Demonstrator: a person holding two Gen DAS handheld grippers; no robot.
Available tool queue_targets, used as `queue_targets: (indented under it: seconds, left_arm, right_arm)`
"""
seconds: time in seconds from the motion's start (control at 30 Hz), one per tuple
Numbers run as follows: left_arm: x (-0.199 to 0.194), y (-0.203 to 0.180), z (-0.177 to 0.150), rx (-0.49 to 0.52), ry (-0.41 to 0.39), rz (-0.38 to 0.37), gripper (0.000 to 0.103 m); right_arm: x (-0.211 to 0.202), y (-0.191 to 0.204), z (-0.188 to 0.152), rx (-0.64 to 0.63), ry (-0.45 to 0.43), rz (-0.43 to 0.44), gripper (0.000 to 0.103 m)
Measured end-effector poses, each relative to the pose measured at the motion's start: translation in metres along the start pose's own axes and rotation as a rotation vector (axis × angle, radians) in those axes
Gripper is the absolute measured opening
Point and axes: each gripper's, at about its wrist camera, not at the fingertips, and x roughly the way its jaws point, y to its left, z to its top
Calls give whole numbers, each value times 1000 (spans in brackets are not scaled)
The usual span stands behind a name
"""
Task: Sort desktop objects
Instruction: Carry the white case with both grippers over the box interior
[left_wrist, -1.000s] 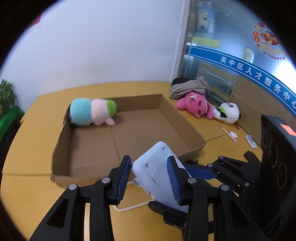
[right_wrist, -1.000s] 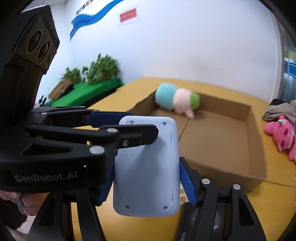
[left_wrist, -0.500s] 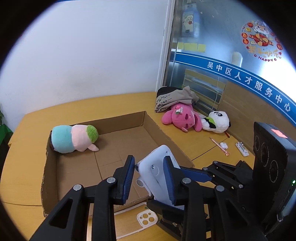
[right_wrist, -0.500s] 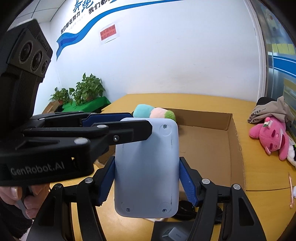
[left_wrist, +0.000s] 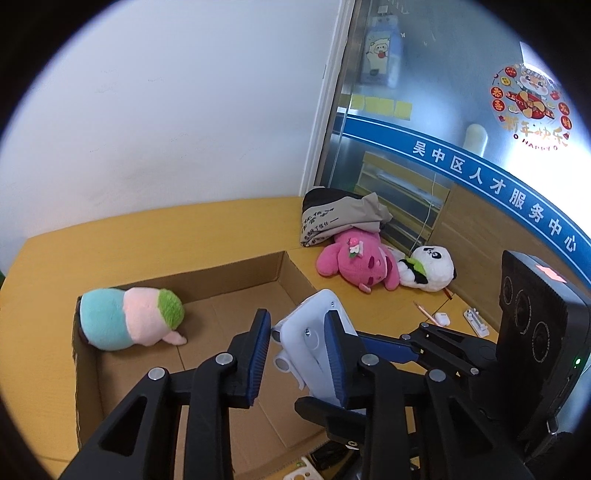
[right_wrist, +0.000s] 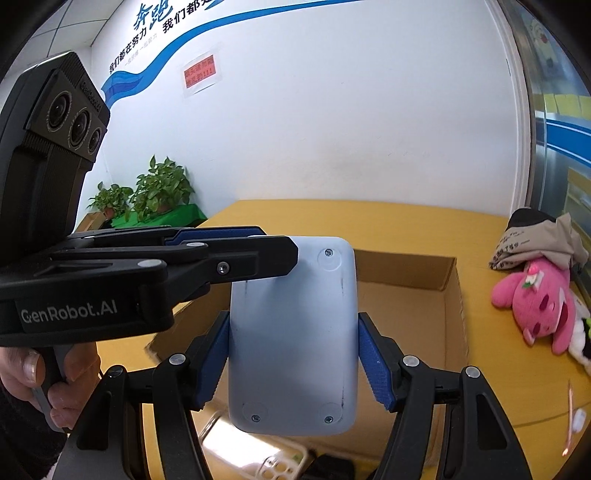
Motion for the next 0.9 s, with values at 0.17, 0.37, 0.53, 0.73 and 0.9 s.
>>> queue_targets:
  seconds: [0.17,0.37,0.53,0.73,0.9]
  left_arm:
    - [24,21,24,-17,17,-51,27]
    - [68,49,46,-48,84,-93,27]
    - [107,78,60,-83,129,-102,26]
    - [164,106,70,-115,200,-110,26]
    - [228,129,57,-176,294,-125,26]
  right_arm:
    - [22,-22,24,6,9,-6,71]
    - [59,-50,44,47,47,-15,71]
    - [101,-73,59,75,103,-22,71]
    - [155,-104,70,128,165,-39,70]
    - [202,-135,56,207,246,-64,70]
